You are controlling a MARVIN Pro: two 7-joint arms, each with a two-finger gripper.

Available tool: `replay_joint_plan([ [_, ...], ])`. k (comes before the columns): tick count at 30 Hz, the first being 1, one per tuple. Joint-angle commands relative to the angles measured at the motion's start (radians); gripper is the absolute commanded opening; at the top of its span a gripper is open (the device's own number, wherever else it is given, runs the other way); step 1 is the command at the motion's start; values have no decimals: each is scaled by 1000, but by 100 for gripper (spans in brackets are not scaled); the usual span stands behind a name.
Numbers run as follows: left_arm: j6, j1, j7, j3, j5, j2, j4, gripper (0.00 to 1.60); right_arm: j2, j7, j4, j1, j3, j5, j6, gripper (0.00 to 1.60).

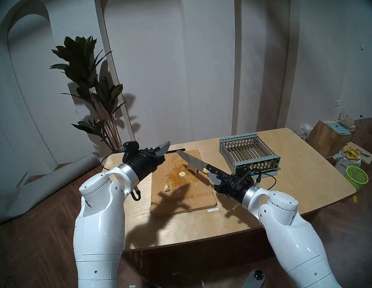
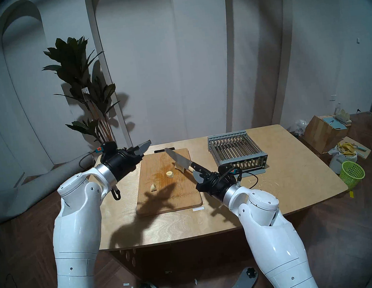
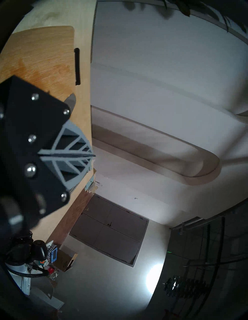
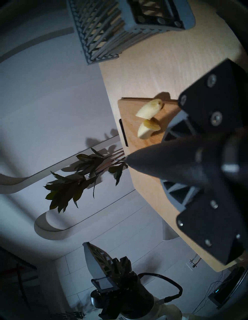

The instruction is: Cut the banana into four pieces on the cutting board

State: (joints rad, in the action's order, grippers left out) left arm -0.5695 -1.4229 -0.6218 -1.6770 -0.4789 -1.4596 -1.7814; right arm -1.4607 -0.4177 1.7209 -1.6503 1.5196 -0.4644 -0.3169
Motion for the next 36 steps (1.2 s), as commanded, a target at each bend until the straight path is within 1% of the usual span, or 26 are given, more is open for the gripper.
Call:
replay_joint_plan([
  [1,29,28,85,-56,24,-19,-123,0,20,18,96,9,50,38,105,0],
  [2,34,35,109,-62,37,-19,-123,0,21,22,108,7,59,41,114,0],
  [4,39,26,156,-67,67,-19,-155,0,27,28,137,-2,73,53,136,0],
  [7,42,2,215,-64,122,-30,-183,0,38,33,170,-12,90,72,172,0],
  [8,49,-7,245,-59,148,-32,-195,0,39,40,189,-20,100,76,178,0],
  [9,49,-13,249,-60,160,-37,-196,0,44,40,187,-16,105,83,189,0],
  [12,53,-38,326,-58,217,-59,-222,0,56,61,237,-36,130,103,195,0],
  [13,55,-43,330,-60,231,-62,-228,0,60,61,235,-33,135,108,201,0],
  [14,61,-53,362,-56,259,-68,-243,0,64,68,255,-44,143,115,196,0],
  [16,64,-67,397,-56,287,-82,-258,0,70,77,276,-53,157,125,194,0],
  [22,89,-92,530,-27,396,-122,-309,0,84,114,356,-97,191,157,152,0],
  [23,90,-93,535,-23,410,-129,-314,0,86,114,354,-96,194,158,148,0],
  [25,90,-99,589,0,438,-139,-328,0,96,127,390,-114,205,176,127,0],
  [26,92,-101,598,10,450,-136,-330,0,96,133,392,-116,210,176,114,0],
  [27,92,-106,628,24,463,-141,-334,0,98,142,413,-127,217,181,94,0],
  [30,92,-118,681,55,490,-140,-336,0,99,171,442,-142,239,191,29,0],
  [31,94,-123,708,68,502,-142,-337,29,98,181,461,-149,245,192,-2,0],
  [33,97,-130,745,86,517,-143,-339,79,92,202,486,-159,255,192,-47,0],
  [35,101,-137,779,106,531,-143,-342,160,83,221,509,-168,261,186,-90,0],
  [36,102,-141,794,115,538,-142,-344,160,81,228,518,-174,260,184,-107,0],
])
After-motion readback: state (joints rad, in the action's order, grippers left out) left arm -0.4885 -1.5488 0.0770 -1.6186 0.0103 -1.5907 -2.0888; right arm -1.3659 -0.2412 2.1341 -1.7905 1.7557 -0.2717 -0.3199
